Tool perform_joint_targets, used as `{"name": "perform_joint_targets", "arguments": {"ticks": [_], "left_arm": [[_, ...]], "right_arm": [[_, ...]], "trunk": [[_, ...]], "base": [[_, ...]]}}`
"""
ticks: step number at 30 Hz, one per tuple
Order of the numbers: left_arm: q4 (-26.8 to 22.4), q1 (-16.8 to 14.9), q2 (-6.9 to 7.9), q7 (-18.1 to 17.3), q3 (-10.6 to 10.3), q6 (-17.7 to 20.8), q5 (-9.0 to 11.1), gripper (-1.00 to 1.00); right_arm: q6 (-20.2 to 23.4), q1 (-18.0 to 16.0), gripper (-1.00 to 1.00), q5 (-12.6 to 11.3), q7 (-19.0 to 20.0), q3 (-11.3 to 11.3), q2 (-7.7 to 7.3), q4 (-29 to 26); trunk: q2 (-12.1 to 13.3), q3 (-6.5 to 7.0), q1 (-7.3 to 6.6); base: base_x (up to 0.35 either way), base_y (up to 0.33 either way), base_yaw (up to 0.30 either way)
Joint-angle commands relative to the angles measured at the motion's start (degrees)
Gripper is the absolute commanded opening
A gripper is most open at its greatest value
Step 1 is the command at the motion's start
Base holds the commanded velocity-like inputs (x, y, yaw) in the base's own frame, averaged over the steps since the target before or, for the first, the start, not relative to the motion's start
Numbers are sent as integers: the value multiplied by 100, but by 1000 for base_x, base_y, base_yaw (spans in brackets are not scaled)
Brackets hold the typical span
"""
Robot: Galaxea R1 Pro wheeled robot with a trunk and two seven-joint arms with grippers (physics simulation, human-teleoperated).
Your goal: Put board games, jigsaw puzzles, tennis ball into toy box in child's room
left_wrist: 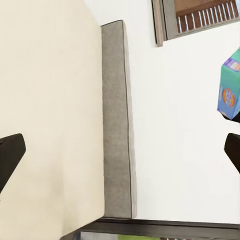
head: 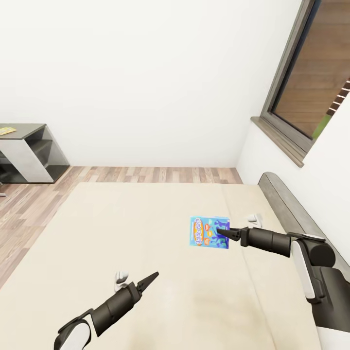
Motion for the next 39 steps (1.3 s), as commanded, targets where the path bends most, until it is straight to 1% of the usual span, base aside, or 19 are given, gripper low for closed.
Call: {"name": "perform_joint_targets", "arguments": {"ticks": [1,7,22,29,39], "left_arm": [[5,5,4,6,-3,32,60,100],[27,67,5,3,-4,15,71,100],[36,83,5,-2,4,17,72,100],[42,83,5,1,6,13,69,100],[43,84,5,-1,7,9,68,100]], "right_arm": [[39,-3,-100,-30,0,-5,-1,0],[37,1,-100,-29,0,-12,0,0],[37,9,-100,-37,6,13,0,-12],[37,10,-100,-37,2,18,0,-16],[37,11,-100,-32,1,3,0,-17]], "trunk": [[-10,-10,3],[-10,-10,3],[-10,-10,3],[-10,-10,3],[-10,-10,3]], "base": [[0,0,0],[0,0,0],[0,19,0],[0,159,0],[0,259,0]]}}
